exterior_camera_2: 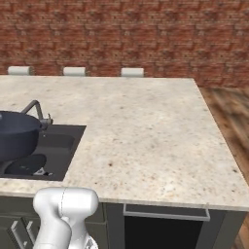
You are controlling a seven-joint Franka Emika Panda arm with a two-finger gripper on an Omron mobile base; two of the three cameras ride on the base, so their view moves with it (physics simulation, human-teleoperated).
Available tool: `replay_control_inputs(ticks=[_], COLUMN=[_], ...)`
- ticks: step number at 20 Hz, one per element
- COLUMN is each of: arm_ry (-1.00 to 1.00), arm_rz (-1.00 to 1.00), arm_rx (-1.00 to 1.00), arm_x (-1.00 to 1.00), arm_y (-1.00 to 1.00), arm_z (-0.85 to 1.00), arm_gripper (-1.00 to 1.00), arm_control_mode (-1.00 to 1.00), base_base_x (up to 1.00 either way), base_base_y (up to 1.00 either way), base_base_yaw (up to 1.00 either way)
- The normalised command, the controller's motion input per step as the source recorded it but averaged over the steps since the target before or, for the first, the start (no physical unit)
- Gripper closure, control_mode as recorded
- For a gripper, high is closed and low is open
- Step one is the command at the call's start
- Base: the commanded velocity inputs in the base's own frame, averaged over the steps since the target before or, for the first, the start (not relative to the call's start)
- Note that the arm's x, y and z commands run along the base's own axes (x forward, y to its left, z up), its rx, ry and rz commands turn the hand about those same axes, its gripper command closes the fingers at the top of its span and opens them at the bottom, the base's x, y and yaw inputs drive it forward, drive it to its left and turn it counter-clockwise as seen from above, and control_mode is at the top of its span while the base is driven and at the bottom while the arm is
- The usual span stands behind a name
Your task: Move the pot and pan from the stove into the sink.
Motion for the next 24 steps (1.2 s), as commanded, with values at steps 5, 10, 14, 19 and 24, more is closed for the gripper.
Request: replay_control_inputs(ticks=[5,10,14,19,24], arm_ry=[0.13,0.02,0.0,-0.02,-0.03], arm_rz=[0.12,0.13,0.1,0.08,0.06], arm_rx=[-0.13,-0.16,-0.16,-0.13,-0.13], arm_x=[0.29,0.28,0.44,0.47,0.51], arm_y=[0.23,0.24,0.14,0.09,0.15], arm_z=[-0.54,-0.61,-0.51,-0.4,-0.36], arm_gripper=[1.0,1.0,1.0,1.0,1.0], arm_control_mode=[-1.0,-1.0,-1.0,-1.0,-1.0], base_base_x=[0.0,0.0,0.0,0.0,0.0], base_base_y=[0.0,0.0,0.0,0.0,0.0], base_base_yaw=[0.0,0.0,0.0,0.0,0.0])
